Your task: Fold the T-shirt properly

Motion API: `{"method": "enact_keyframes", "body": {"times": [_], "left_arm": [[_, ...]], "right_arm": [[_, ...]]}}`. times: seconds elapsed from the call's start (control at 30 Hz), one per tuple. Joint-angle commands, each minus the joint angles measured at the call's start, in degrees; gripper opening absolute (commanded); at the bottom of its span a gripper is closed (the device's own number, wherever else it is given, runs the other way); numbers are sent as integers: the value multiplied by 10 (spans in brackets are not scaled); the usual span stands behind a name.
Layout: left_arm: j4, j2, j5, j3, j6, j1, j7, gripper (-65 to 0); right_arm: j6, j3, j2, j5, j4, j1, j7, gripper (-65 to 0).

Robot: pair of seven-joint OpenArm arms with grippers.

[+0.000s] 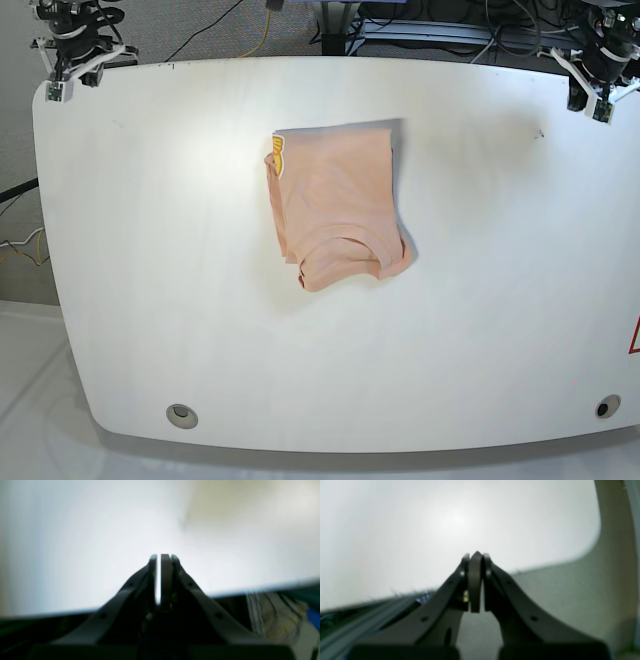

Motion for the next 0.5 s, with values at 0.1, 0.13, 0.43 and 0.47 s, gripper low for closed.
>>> {"method": "enact_keyframes", "body": {"times": [0.1,0.13,0.43,0.47], "left_arm": [[2,16,-6,-16,-6,34,0,-646],[-4,17,-5,-16,-8,34,12,-646],[-102,30,10,9,-9,34,34,-646],[-115,30,12,14,-7,34,29,-646]], "right_arm": [[21,33,4,4,6,-49,12,-650],[26,35,-1,3,5,-58,12,-650],[71,40,-60,-49,-34,-101,64,-650],[76,37,-67,-65,-42,-100,71,-650]]}}
